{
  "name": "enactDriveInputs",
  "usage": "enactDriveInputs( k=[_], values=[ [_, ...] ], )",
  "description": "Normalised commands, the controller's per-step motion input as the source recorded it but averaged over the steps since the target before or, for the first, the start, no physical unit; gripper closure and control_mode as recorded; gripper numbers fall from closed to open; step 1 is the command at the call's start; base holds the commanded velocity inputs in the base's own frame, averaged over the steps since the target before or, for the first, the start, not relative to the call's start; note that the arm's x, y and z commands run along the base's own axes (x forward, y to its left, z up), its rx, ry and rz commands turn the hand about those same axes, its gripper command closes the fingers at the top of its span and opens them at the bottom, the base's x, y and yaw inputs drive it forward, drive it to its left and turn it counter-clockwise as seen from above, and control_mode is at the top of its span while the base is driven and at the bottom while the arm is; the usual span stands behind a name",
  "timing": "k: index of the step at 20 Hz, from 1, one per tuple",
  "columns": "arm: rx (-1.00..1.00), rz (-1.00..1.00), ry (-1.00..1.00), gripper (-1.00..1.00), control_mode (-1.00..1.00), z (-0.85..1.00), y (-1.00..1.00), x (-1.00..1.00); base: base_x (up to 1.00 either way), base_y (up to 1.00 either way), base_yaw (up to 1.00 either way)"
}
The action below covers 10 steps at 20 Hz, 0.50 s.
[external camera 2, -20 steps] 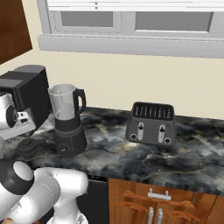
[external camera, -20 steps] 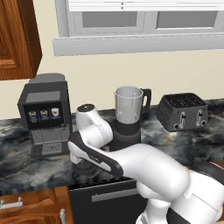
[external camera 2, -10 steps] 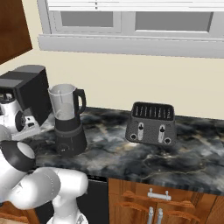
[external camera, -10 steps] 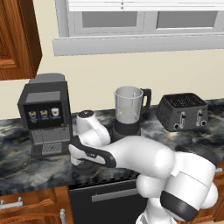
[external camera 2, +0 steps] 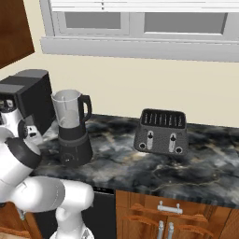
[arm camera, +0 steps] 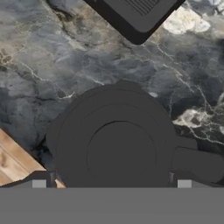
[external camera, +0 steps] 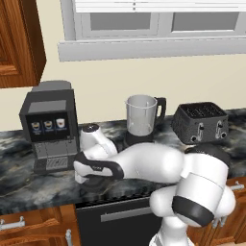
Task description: Open the blender lid, put the pear in the blender, close the lid, and start the blender.
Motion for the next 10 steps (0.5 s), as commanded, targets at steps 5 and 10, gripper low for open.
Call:
enactDriveInputs(
  k=[5, 10],
  values=[
    [0.0, 0.0, 0.0, -1.0, -1.0, -0.18, 0.0, 0.17, 0.0, 0.0, 0.0],
    [0.0, 0.0, 0.0, -1.0, -1.0, -0.2, 0.0, 0.04, 0.0, 0.0, 0.0]
  ],
)
